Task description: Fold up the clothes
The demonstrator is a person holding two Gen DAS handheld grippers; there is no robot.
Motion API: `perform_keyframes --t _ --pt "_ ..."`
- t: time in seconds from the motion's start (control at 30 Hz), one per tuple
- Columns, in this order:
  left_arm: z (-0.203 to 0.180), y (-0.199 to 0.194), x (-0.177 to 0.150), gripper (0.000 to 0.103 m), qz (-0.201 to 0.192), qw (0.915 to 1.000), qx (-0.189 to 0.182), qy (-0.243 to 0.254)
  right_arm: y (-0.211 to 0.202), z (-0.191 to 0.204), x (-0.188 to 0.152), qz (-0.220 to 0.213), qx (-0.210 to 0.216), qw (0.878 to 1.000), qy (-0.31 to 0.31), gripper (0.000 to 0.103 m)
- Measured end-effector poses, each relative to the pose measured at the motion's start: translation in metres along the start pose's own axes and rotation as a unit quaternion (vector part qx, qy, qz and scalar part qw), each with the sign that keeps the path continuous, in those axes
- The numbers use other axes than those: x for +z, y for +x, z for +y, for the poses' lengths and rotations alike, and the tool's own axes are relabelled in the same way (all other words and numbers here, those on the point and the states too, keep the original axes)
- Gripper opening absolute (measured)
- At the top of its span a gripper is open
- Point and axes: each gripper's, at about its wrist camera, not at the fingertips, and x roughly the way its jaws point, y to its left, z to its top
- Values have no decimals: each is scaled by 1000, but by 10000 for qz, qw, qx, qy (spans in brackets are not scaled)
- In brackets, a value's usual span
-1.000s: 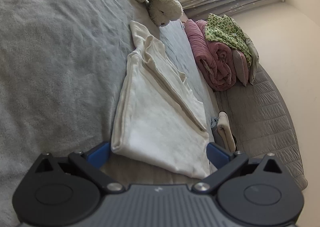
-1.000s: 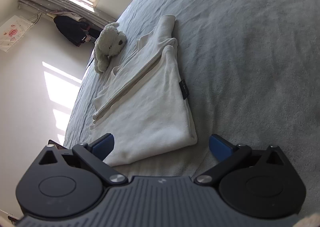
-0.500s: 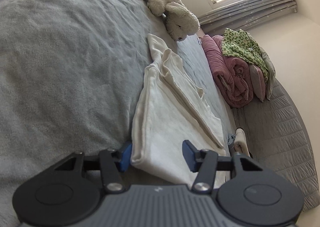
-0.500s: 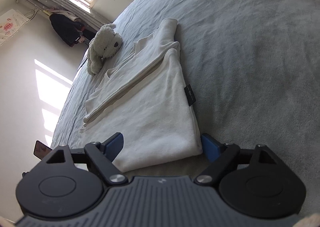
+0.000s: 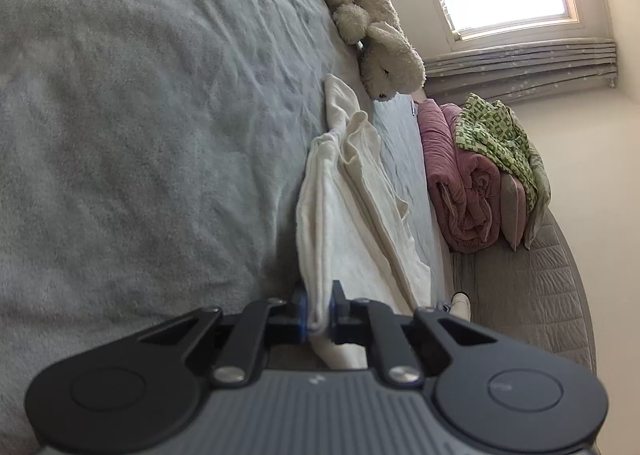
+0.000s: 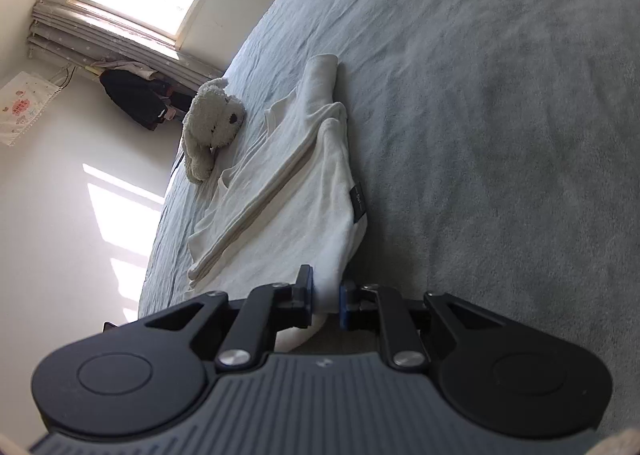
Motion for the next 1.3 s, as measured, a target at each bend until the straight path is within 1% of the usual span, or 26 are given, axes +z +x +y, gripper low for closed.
perform_keyframes --t 0.03,0.1,0.23,0.4,0.53,0.8,0.93,1.1,1.2,1.3 --pt "-1 -1 -1 9 -1 10000 -40 -53 -5 3 1 -31 102 9999 -6 15" --pt "-5 -3 -3 9 7 9998 -87 -168 -11 6 3 -113 147 9998 35 15" --pt "-15 -10 -7 9 30 9995 -113 -285 -22 10 6 -145 177 9996 157 15" --pt "-33 -25 -22 9 75 9998 -112 -178 -37 17 7 -167 157 9995 202 15" --pt "-33 -40 -37 9 130 9996 -57 -244 -49 15 -1 -146 191 9991 355 15" --pt "-26 -73 -77 9 259 9994 -25 -231 -82 2 -27 -73 262 9977 624 15" --pt "-14 -84 -96 9 325 9991 -70 -264 -95 -7 -40 -44 280 9968 746 15" --pt "7 -78 -109 9 450 9984 89 -325 -94 -21 -48 21 235 9947 998 15" --pt "12 -70 -112 10 581 9979 83 -262 -86 -28 -49 98 190 9935 1118 15" --pt "19 -67 -111 17 786 9966 -27 -241 -79 -33 -48 159 190 9929 1160 18"
